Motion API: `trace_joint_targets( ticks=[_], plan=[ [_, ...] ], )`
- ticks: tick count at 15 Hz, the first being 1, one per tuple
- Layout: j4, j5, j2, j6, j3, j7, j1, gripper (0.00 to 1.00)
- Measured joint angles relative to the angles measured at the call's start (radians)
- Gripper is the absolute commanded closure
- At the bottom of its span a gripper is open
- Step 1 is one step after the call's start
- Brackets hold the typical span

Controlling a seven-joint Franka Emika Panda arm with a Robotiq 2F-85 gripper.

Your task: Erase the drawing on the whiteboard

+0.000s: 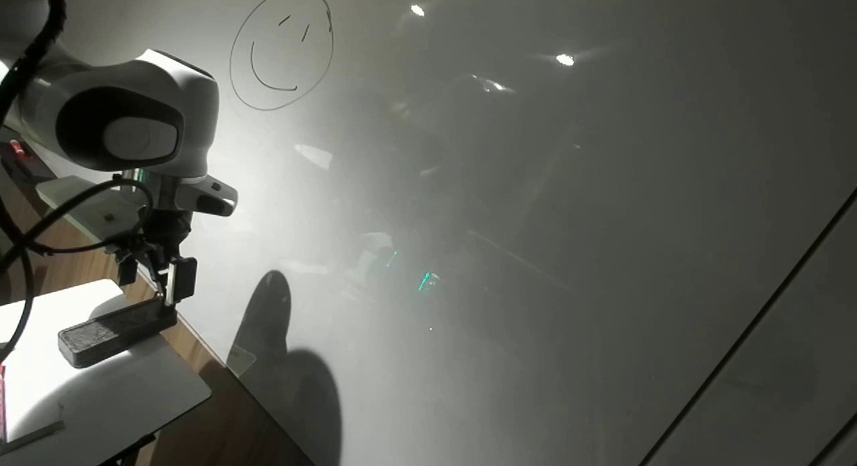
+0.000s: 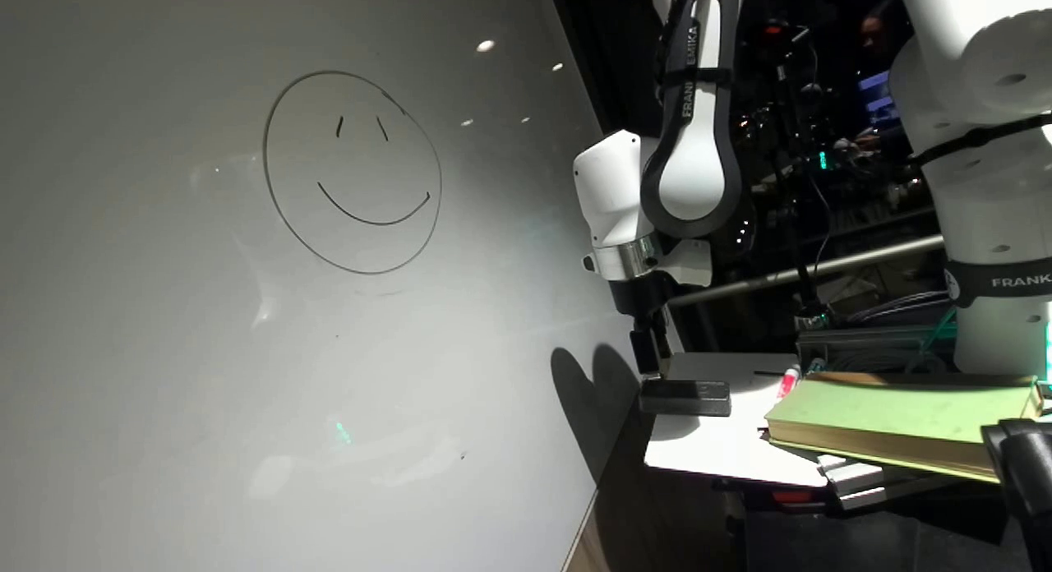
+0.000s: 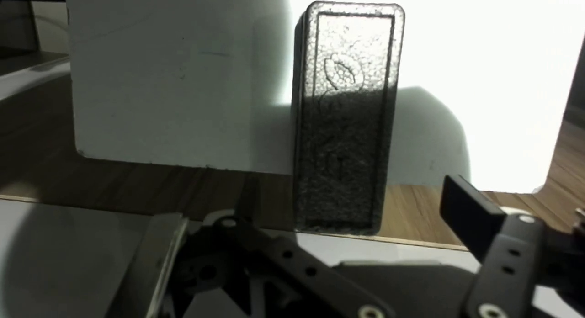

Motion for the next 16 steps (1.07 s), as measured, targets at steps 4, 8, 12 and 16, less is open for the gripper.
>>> trace_joint_targets(
  ticks=[4, 8, 12, 16],
  plan=[
    [0.000, -0.052, 0.042, 0.025, -0.010, 0.035, -0.001, 0.00],
    [0.000, -0.096, 0.072, 0.044, -0.027, 0.066, -0.001, 0.02],
    [0.001, -0.150, 0.091, 0.053, -0.043, 0.104, -0.002, 0.41],
    [0.001, -0.195, 0.105, 0.053, -0.050, 0.145, -0.002, 0.70]
  ],
)
